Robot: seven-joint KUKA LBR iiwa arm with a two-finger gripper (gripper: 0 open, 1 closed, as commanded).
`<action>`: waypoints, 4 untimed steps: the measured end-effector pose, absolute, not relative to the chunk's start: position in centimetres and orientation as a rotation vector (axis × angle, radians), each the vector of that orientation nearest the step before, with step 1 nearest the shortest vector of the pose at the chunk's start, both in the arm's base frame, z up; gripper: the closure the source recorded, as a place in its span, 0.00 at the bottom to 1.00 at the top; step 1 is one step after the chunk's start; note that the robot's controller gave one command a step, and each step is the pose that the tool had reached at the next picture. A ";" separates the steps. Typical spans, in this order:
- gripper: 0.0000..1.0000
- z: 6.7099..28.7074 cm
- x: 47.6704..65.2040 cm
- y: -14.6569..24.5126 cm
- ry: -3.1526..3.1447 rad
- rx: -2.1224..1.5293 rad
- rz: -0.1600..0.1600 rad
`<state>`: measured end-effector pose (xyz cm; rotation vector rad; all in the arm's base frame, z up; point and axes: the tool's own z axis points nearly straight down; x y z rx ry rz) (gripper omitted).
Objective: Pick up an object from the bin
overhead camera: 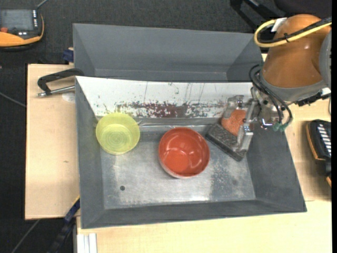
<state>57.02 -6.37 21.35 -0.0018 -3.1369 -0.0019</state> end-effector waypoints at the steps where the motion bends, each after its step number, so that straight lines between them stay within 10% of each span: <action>1: 0.00 10.4 59.7 -5.3 -3.128 0.161 -0.006; 2: 0.00 7.0 59.4 -0.9 -3.105 0.417 -0.010; 4: 0.00 7.2 60.2 12.2 -3.092 0.563 -0.013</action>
Offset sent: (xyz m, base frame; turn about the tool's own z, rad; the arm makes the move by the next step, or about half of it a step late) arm 0.0277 0.0093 -0.1059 -0.1036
